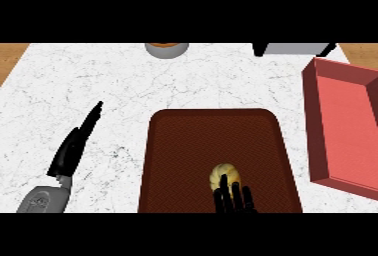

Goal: Pick the squash from the tray and place it in the cardboard box

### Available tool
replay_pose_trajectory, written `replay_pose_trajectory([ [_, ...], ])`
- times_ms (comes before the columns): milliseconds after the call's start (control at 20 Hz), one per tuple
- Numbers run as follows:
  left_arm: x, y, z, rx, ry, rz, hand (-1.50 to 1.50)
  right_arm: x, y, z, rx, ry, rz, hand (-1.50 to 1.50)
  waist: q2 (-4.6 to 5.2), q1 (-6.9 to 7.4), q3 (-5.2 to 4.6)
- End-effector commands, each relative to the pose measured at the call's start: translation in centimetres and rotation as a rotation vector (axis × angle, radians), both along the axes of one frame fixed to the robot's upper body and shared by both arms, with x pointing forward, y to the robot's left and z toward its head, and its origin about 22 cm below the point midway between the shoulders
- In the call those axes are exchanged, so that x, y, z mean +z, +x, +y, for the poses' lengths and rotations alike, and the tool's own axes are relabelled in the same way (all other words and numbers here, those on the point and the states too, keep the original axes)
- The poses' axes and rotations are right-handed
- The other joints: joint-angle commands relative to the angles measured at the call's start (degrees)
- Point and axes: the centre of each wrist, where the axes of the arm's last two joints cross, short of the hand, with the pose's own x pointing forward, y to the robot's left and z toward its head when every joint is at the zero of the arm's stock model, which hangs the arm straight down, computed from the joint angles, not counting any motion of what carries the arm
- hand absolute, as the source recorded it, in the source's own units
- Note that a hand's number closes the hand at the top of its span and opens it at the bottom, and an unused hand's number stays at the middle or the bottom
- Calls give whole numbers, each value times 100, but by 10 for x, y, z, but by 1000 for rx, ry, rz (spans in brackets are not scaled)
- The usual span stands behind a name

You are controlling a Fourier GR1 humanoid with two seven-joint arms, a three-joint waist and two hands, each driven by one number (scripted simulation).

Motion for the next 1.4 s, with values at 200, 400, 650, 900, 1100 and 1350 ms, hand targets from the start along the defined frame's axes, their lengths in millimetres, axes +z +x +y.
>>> replay_pose_trajectory([
  [200, -1, -2, -6, -2, 6, -1, 0, 0, 32, -1, 64, -27, -317, 150, 47, 63, 111],
  [400, 5, 8, 1, -15, -13, -13, 0, 27, 50, -2, -134, 207, 196, 150, 155, 132, 101],
  [650, 7, 11, 5, -5, 17, -31, 0, 64, 86, -22, -241, 311, 434, 150, 138, 157, 101],
  [900, -1, 3, -7, -1, 9, 1, 0, 94, 91, -30, -291, 327, 357, 150, 74, 77, 100],
  [1100, 9, 9, 3, -6, 7, -13, 0, 110, 91, -30, -340, 331, 246, 150, 55, 41, 95],
  [1350, 6, 7, 17, 39, 9, -9, 0, 172, 96, -53, -459, 384, 90, 150, 54, -7, 92],
])
